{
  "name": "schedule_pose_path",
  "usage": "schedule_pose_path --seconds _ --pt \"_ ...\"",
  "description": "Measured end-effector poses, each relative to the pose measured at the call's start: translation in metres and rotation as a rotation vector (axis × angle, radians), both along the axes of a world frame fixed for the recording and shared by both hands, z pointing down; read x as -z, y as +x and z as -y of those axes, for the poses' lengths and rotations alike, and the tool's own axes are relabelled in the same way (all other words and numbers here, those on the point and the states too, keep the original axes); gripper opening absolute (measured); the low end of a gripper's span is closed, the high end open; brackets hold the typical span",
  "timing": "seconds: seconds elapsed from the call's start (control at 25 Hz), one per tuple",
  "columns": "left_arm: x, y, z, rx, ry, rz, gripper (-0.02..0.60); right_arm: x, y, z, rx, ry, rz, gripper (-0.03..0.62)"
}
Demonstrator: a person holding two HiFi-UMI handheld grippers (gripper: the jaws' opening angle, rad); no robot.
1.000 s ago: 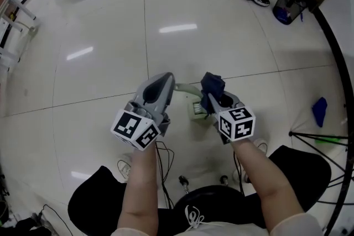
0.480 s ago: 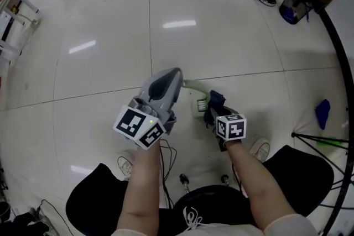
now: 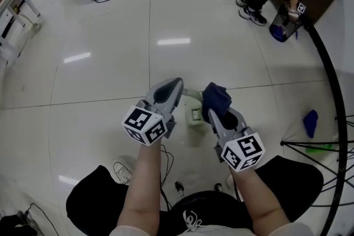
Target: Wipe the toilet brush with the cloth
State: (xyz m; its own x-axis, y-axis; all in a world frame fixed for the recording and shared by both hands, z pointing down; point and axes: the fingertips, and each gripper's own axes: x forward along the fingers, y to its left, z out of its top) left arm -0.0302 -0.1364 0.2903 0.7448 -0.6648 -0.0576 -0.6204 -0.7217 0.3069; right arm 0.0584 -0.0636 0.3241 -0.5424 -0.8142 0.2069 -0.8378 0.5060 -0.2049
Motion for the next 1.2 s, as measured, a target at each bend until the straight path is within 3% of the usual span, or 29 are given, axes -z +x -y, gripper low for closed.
schedule_pose_path --seconds 0.08,0.24,0.52,0.84,1.2 --pt "0.001 0.001 -0.003 -0.007 0.002 0.003 0.006 0.015 -0.028 -0.016 0.068 0.026 -0.032 0.069" --pt "0.001 0.001 -0.007 -0.031 -0.005 0.013 0.006 0.000 -0.070 -0.030 0.149 -0.021 -0.091 0.069" --pt "0.004 -0.006 -0.012 -0.027 -0.007 -0.005 0.006 -0.026 -0.087 -0.001 0.141 -0.183 -0.035 0.069" --pt "0.002 0.003 -0.005 -0.039 0.004 0.022 0.006 -0.061 -0.056 0.026 0.018 -0.320 0.111 0.069" --pt "0.006 0.008 -0.009 -0.036 0.034 0.057 0.006 -0.094 -0.028 0.033 -0.117 -0.353 0.146 0.069"
